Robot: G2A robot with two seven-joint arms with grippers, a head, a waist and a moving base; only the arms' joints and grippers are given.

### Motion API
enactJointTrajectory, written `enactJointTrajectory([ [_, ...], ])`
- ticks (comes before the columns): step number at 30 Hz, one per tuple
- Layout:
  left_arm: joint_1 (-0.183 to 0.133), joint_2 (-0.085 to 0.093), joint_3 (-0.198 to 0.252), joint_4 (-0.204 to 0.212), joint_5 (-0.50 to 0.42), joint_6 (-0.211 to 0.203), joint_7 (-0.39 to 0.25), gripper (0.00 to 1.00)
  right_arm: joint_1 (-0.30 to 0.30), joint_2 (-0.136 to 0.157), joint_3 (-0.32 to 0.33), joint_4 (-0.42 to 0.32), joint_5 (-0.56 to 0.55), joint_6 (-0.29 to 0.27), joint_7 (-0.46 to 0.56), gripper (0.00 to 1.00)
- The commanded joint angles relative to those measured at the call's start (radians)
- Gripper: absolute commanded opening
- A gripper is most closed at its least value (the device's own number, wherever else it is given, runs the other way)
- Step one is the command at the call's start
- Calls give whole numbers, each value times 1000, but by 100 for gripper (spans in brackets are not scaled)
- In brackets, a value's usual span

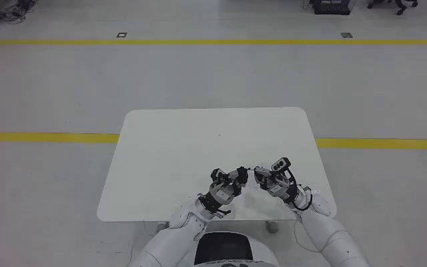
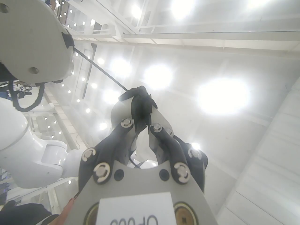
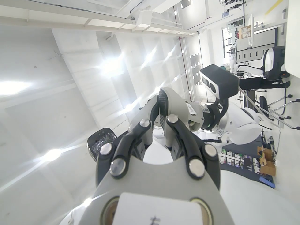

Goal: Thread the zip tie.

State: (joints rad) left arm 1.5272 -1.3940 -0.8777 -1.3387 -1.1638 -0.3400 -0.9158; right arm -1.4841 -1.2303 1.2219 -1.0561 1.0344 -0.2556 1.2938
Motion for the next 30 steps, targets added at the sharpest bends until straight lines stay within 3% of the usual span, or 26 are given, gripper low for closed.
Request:
enactJointTrajectory([
  [1,0,0,0,0,0,0,0,0,0,0,0,3,-1,0,0,0],
  [16,0,0,0,0,0,0,0,0,2,0,14,42,-29,-13,-22,0],
  [17,0,0,0,0,0,0,0,0,1,0,14,47,-38,-10,-33,14],
  [18,0,0,0,0,0,0,0,0,0,0,13,49,-44,-2,-47,40],
  [19,0,0,0,0,0,0,0,0,0,0,14,50,-47,-1,-63,82],
  [20,0,0,0,0,0,0,0,0,-2,0,16,49,-50,-5,-79,100],
  [30,0,0,0,0,0,0,0,0,-15,2,47,9,-20,-30,-96,100],
])
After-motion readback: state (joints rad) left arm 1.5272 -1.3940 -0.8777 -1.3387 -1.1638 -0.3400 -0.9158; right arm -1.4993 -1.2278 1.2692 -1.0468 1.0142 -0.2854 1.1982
